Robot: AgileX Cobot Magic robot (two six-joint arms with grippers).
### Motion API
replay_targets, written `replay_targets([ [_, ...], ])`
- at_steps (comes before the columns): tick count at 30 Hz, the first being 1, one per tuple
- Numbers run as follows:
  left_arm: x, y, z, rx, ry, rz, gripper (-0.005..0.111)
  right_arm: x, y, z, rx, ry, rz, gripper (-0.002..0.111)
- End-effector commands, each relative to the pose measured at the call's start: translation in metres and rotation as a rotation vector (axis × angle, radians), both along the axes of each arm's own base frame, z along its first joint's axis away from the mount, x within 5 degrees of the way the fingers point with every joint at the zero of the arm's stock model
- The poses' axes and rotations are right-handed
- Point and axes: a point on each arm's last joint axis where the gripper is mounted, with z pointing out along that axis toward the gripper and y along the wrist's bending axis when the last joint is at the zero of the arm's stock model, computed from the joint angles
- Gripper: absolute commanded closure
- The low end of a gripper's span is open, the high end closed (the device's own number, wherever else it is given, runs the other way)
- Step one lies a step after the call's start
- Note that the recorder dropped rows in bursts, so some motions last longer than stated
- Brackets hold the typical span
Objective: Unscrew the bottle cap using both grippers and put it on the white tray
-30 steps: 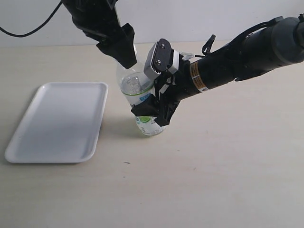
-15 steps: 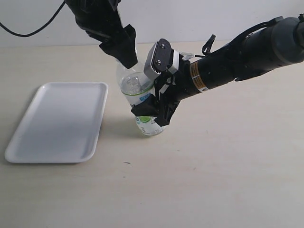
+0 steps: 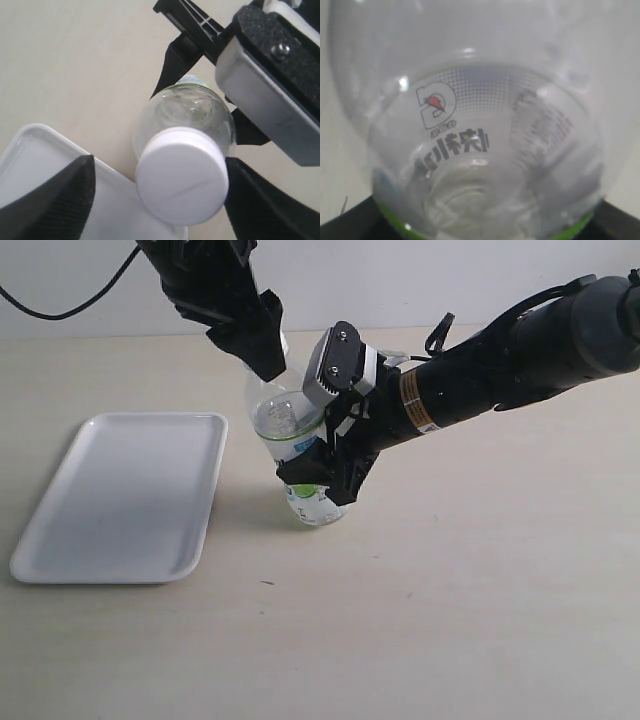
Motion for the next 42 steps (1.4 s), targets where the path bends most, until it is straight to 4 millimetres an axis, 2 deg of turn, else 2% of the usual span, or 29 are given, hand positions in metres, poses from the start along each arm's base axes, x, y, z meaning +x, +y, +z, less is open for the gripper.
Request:
replay_targets([
  [1, -0.002, 0.0, 0.007, -0.038, -0.006, -0.015, 0.031, 0.0, -0.002, -0.003, -0.022, 0.0, 0.004, 0.108],
  [8, -0.007, 0.002, 0.019, -0.057, -0.03, -0.024, 0.031, 0.0, -0.002, -0.003, -0.022, 0.0, 0.004, 0.108],
  [24, -0.005, 0.003, 0.016, -0.035, -0.036, -0.024, 0.031, 0.0, -0.002, -0.003, -0.022, -0.001, 0.005, 0.108],
  [25, -0.005, 0.003, 0.016, -0.035, -0.036, -0.024, 0.033, 0.0, -0.002, -0.003, -0.022, -0.001, 0.005, 0.108],
  [28, -0.005, 0.002, 0.016, -0.044, -0.03, -0.024, 0.047, 0.0, -0.002, -0.003, -0.022, -0.001, 0.005, 0.108],
  [30, -0.006, 0.001, 0.016, -0.053, -0.025, -0.024, 0.05, 0.0, -0.002, -0.003, -0.022, -0.001, 0.005, 0.108],
  [35, -0.006, 0.001, 0.016, -0.055, -0.024, -0.024, 0.043, 0.0, -0.002, -0.003, -0.022, -0.001, 0.005, 0.108],
  [42, -0.003, -0.001, 0.008, -0.048, -0.003, -0.023, 0.042, 0.0, -0.002, -0.003, -0.022, -0.001, 0.005, 0.108],
])
